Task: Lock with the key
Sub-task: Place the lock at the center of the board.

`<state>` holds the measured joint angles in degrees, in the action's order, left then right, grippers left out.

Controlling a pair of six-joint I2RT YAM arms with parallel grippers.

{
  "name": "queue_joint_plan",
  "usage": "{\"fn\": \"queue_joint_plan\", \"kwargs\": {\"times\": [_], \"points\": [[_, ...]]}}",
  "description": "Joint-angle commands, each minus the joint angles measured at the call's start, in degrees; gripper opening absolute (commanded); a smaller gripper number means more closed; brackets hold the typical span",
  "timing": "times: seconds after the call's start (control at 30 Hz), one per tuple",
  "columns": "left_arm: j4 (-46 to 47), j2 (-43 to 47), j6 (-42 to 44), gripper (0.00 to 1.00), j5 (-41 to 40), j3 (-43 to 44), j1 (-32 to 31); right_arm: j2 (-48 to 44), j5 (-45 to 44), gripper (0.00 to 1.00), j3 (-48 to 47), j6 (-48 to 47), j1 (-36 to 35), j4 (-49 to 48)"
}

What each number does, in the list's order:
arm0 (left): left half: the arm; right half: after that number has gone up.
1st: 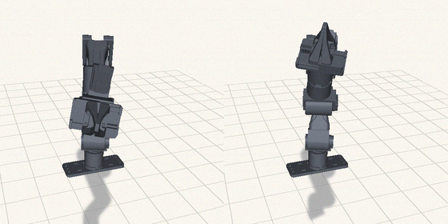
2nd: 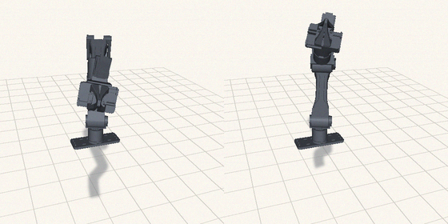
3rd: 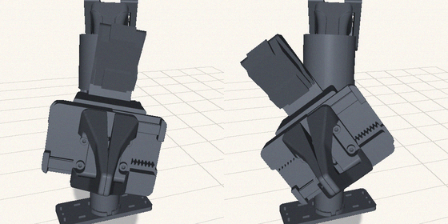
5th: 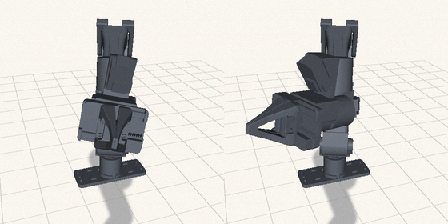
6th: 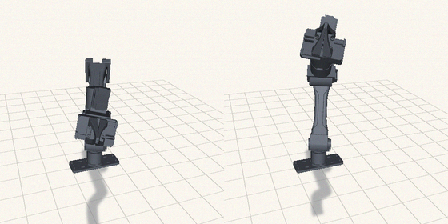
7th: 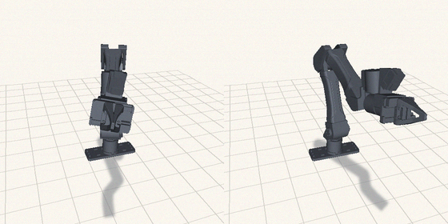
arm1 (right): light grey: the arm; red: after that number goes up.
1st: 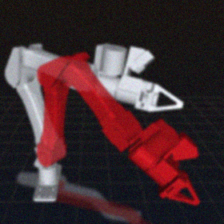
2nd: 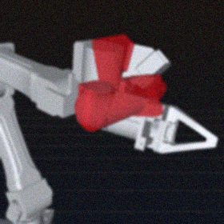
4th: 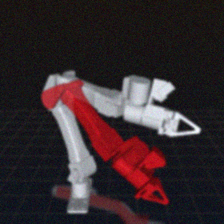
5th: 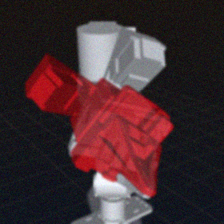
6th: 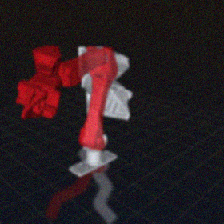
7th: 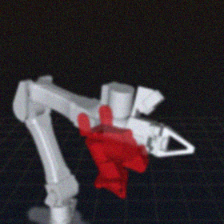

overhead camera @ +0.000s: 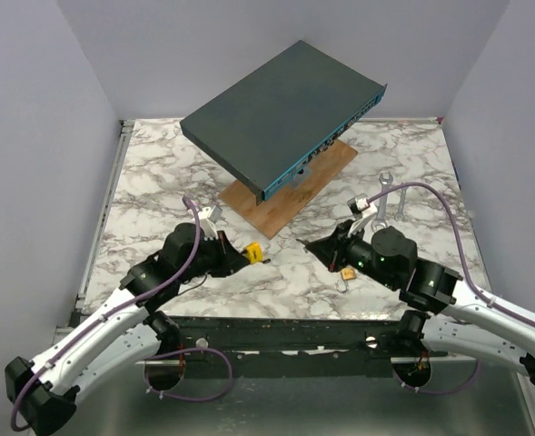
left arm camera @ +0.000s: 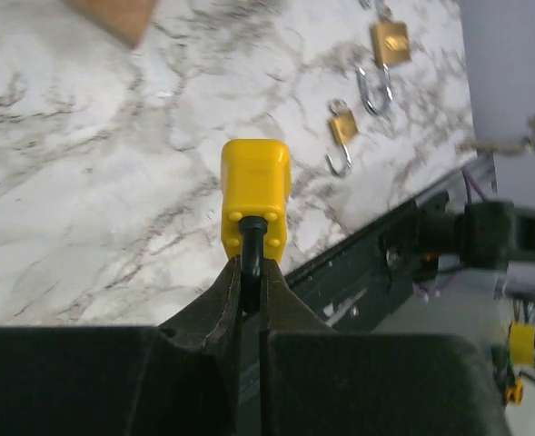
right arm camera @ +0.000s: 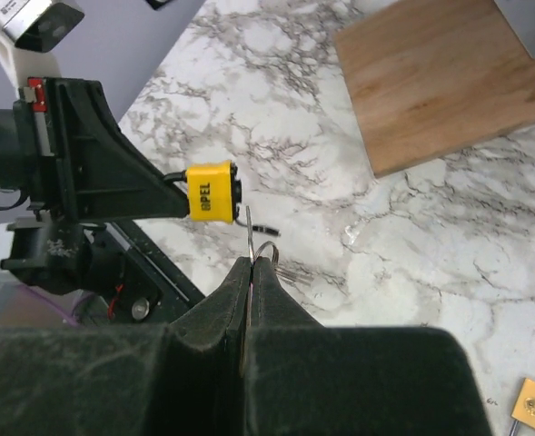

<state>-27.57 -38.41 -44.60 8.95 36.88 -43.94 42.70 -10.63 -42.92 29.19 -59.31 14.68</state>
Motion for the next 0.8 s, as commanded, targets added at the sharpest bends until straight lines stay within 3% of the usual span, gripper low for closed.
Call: {"fn": "queue_joint_plan", "kwargs": {"times": [0.0, 0.33, 0.57, 0.77], "points": [[16.5, -1.7, -11.2, 0.00, 0.7, -6.6, 8.0, 1.6, -5.7, 0.01, 5.3, 6.0, 0.0, -11.8], [31.9, -11.5, -13.8, 0.00, 9.2, -16.1, 23.4, 11.1, 1.7, 0.01, 12.1, 10.8, 5.5, -29.3], [39.2, -21.2, -13.6, 0.00, 15.9, -18.4, 26.1, 23.3, 9.6, 0.01, 14.4, 17.1, 9.9, -45.1], [39.1, -25.9, -11.4, 0.00, 17.7, -19.5, 29.5, 33.4, 13.2, 0.01, 12.3, 18.5, 11.5, -51.6]]}}
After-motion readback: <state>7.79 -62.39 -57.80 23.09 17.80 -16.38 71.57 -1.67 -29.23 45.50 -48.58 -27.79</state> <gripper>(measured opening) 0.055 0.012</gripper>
